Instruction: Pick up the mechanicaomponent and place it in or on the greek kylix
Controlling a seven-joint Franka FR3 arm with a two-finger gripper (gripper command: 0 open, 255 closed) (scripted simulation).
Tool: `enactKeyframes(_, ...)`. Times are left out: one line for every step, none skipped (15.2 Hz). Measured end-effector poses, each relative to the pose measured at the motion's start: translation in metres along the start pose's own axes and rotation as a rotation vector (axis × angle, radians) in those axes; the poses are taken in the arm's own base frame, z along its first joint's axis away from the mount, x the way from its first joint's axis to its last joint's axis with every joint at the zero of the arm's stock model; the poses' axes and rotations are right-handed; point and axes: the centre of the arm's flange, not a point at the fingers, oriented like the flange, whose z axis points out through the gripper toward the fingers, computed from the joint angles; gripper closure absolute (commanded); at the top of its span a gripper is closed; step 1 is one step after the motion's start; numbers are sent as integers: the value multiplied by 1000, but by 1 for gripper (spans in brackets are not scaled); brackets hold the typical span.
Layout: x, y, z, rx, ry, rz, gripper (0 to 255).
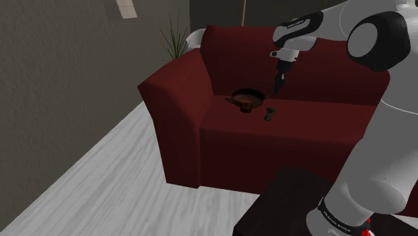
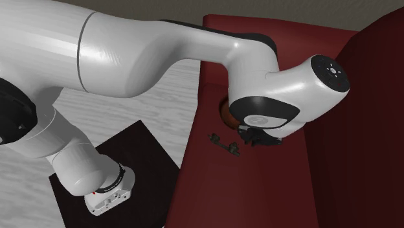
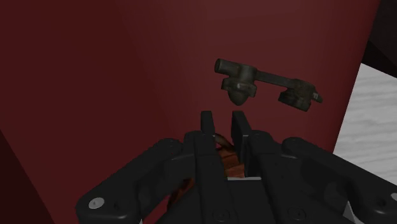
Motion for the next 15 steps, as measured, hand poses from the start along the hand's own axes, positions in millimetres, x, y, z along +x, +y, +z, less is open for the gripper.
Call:
enactKeyframes(0, 0, 0, 0, 0, 0, 255)
enactKeyframes(0, 0, 0, 0, 0, 0, 255)
enactKeyframes(0, 0, 0, 0, 0, 0, 255)
enactKeyframes(0, 0, 0, 0, 0, 0, 255)
enactKeyframes(0, 0, 0, 0, 0, 0, 255)
enactKeyframes(0, 0, 0, 0, 0, 0, 255)
enactKeyframes(0, 0, 0, 0, 0, 0, 0)
enactKeyframes(0, 0, 0, 0, 0, 0, 0)
enactKeyframes(-3, -2, 5, 1, 18, 20, 0)
enactKeyframes(-8, -5, 16, 2, 47, 52, 0)
enactKeyframes(-16, -12, 27, 3, 80, 88, 0)
enactKeyframes(-23, -16, 38, 2, 117, 130, 0)
enactKeyframes(-29, -20, 48, 3, 155, 172, 0)
enactKeyframes(-33, -26, 60, 3, 182, 203, 0)
enactKeyframes(-35, -30, 66, 3, 196, 219, 0)
